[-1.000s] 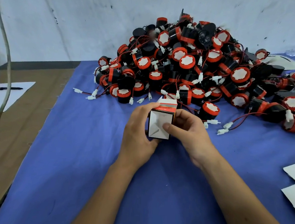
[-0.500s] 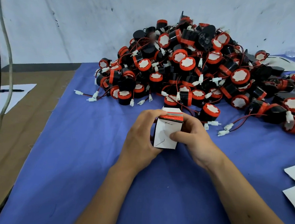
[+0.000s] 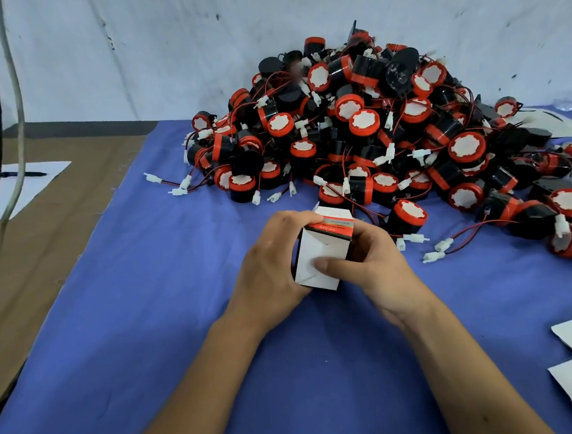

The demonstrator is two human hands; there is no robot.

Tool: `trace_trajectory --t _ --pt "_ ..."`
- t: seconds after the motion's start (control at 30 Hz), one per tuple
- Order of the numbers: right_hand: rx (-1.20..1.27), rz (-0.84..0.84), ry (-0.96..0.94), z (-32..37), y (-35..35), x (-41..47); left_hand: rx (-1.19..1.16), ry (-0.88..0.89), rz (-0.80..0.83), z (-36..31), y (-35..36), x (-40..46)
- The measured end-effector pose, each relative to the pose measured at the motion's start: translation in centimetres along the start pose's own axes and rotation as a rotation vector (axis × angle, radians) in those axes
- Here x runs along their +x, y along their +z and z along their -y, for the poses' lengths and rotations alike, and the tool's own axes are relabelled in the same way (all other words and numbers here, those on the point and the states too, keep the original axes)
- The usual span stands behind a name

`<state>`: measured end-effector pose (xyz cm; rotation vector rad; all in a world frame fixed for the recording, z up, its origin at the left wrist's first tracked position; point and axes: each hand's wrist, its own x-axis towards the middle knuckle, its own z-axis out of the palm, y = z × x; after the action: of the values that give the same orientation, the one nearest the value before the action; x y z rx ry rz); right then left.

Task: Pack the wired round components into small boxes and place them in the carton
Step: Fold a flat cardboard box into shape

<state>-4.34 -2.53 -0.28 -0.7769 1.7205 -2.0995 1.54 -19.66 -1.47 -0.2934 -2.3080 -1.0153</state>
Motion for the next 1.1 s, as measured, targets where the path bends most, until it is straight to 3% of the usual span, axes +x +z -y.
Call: trace_trajectory --t 0.13,0.2,0.3,0.37,0.43,0.53,0.6,0.67,0.73,0.83,0.9,1.03,1.1 --pt "0.064 0.065 0.013 0.4 0.1 -0.2 -0.020 -0.061 0.005 0.4 -0.4 0.1" --pt "-0.070 0.011 -0.063 0.6 0.8 -0.1 -0.027 -0.103 0.007 0.8 -0.7 0.3" --pt "-0.840 -0.229 -0.257 0.4 1.4 0.2 -0.373 -0.222 0.224 1.2 -1.5 0.5" --pt "-1.155 -0.257 -0.340 0.3 2.7 0.6 -0.712 -0.350 0.253 0.7 -1.4 0.4" --pt "-1.184 -0.140 -0.417 0.4 4.3 1.4 -0.760 -0.431 0.092 0.2 -1.3 0.5" --pt "-1.031 0.057 -0.505 0.6 6.1 2.8 -0.668 -0.521 -0.239 0.6 -1.8 1.1" --pt "-0.886 -0.051 -0.628 0.2 7.3 3.6 -0.633 -0.603 -0.523 1.8 -3.0 1.4" --pt "-0.771 -0.306 -0.703 -0.5 8.6 4.9 -0.498 -0.707 -0.777 3.3 -4.2 1.7" --pt "-0.807 -0.453 -0.597 -1.3 9.2 7.7 -0.401 -0.810 -0.941 4.5 -5.0 1.5" --pt "-1.244 -0.230 -0.272 -3.0 8.6 13.0 -0.456 -0.832 -1.059 5.0 -5.4 1.3" --pt "-1.425 -0.114 -0.223 -3.5 8.3 16.0 -0.428 -0.797 -1.080 5.1 -5.5 1.4" --pt "-1.496 0.016 -0.091 -3.8 9.1 20.0 -0.402 -0.756 -1.079 5.0 -5.6 1.5" --pt "-1.496 -0.002 -0.109 -3.6 9.8 20.2 -0.399 -0.757 -1.073 4.9 -5.5 1.4"
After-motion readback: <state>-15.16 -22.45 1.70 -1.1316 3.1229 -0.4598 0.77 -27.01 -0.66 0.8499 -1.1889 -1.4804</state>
